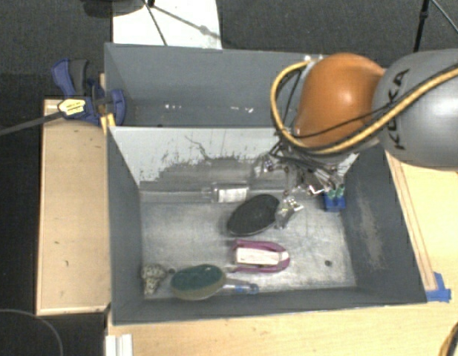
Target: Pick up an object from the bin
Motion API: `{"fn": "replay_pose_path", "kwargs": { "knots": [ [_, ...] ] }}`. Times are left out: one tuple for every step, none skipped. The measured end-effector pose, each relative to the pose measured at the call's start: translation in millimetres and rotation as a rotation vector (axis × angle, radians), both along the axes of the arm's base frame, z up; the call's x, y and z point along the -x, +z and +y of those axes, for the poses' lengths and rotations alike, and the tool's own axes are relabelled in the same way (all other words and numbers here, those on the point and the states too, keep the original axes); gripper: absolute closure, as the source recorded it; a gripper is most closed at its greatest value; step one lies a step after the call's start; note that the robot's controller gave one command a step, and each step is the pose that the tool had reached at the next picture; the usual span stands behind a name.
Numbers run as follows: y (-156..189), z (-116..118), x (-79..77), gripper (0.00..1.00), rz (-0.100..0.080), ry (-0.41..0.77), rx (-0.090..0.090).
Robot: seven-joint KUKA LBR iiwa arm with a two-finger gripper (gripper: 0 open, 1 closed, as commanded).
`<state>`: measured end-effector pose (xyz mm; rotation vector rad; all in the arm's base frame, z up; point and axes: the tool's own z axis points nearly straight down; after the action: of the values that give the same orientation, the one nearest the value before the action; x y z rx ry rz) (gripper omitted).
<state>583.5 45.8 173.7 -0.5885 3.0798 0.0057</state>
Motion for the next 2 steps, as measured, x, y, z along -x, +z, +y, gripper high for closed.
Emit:
{"fn": "replay_pose_path", "kwargs": {
  "knots": [
    [-99,18,7.7,0.0,0.004,0.144,0.003],
    [-100,-18,28.1,0.0,-0.011,0.463,0.004]
  ]
}}
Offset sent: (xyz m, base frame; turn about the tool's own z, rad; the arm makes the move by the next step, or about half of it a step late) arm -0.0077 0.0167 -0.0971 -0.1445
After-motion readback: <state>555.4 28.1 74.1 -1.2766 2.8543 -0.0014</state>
